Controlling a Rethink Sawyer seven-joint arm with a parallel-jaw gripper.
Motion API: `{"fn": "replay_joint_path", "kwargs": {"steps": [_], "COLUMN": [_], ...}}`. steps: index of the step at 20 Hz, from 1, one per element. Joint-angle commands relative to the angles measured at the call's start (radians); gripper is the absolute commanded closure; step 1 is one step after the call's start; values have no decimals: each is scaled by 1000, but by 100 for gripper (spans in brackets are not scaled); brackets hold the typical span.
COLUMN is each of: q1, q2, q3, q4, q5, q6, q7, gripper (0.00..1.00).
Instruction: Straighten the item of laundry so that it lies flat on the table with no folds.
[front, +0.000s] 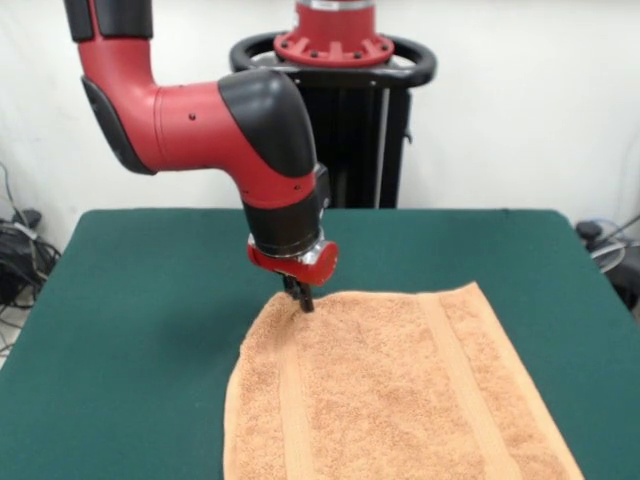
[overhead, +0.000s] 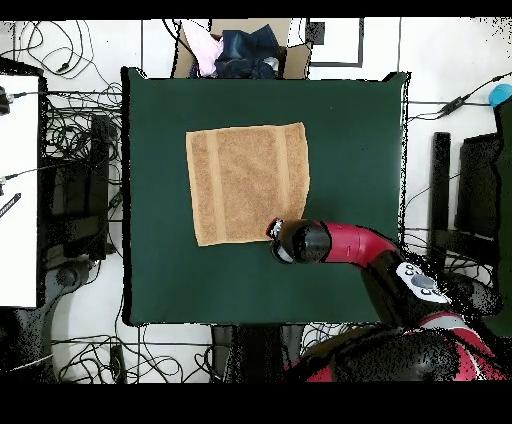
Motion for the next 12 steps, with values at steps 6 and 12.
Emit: {"fn": "replay_joint_path", "kwargs": {"steps": [6,12], "q1": [23,55], "q2": [72,-11], "q3": [-48,-56], "q4": [-73,-7], "q5": [26,92], "q6": [29,117], "q7": [55,87], "gripper": [100,100]}}
